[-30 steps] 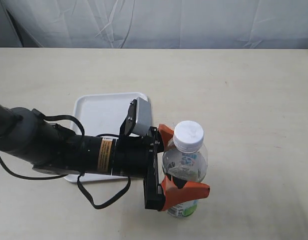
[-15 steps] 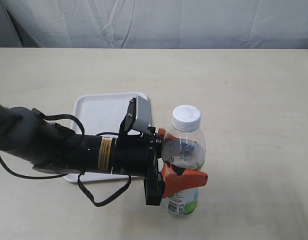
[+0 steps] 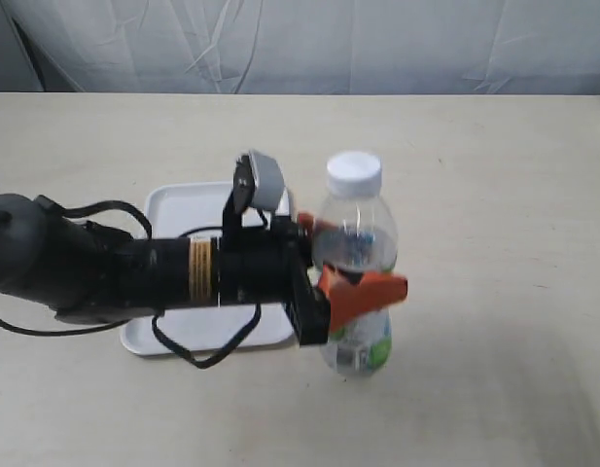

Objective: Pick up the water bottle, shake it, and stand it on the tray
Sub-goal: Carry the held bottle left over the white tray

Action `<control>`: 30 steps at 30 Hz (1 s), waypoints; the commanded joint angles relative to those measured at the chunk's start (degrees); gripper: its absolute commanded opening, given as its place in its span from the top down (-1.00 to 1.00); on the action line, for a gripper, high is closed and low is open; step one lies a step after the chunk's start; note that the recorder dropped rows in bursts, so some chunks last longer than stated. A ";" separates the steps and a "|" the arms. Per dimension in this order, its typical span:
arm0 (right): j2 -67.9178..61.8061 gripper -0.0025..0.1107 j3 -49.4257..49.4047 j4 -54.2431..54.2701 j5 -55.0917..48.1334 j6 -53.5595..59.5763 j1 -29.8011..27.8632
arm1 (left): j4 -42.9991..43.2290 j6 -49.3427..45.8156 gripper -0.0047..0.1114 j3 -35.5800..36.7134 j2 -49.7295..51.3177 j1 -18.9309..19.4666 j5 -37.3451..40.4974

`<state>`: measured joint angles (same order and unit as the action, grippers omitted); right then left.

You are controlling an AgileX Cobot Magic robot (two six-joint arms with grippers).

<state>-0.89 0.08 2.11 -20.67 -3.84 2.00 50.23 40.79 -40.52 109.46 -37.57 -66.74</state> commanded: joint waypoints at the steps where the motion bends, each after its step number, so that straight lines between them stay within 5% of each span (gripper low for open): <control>1: 0.11 0.88 -0.08 -0.06 0.39 0.21 -0.27 | -10.66 -3.28 0.91 -5.37 -12.03 0.57 9.56; 6: 0.11 0.88 -0.08 -0.06 0.39 0.21 -0.27 | -9.47 -10.00 0.91 -16.09 -24.71 2.69 39.34; 9: 0.11 0.88 -0.08 -0.06 0.39 0.21 -0.27 | -13.07 -8.92 0.91 -16.49 -26.69 4.30 49.80; 12: 0.11 0.88 -0.08 -0.06 0.39 0.21 -0.27 | -19.51 -8.22 0.91 -9.20 -22.15 4.93 51.14; 15: 0.11 0.88 -0.08 -0.06 0.39 0.21 -0.27 | -21.39 -8.83 0.92 -5.71 -21.46 4.93 43.64; 20: 0.11 0.88 -0.08 -0.06 0.39 0.21 -0.27 | -21.00 -13.25 0.92 -16.42 -30.74 5.01 48.86; 22: 0.11 0.88 -0.08 -0.06 0.39 0.21 -0.27 | -23.38 -12.29 0.92 -15.26 -28.83 5.01 56.09; 25: 0.11 0.88 -0.08 -0.06 0.39 0.21 -0.27 | -24.83 -7.11 0.92 -7.08 -21.37 4.90 53.85; 27: 0.11 0.88 -0.08 -0.06 0.39 0.21 -0.27 | -21.48 -6.87 0.92 -8.74 -24.66 4.90 50.11; 30: -0.05 0.88 -0.08 -0.06 0.39 0.21 -0.27 | -20.97 -6.72 0.92 -15.85 -32.59 4.90 54.66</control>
<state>-0.89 0.08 2.11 -20.67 -3.84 2.00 28.80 33.62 -53.24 81.19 -32.53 -8.92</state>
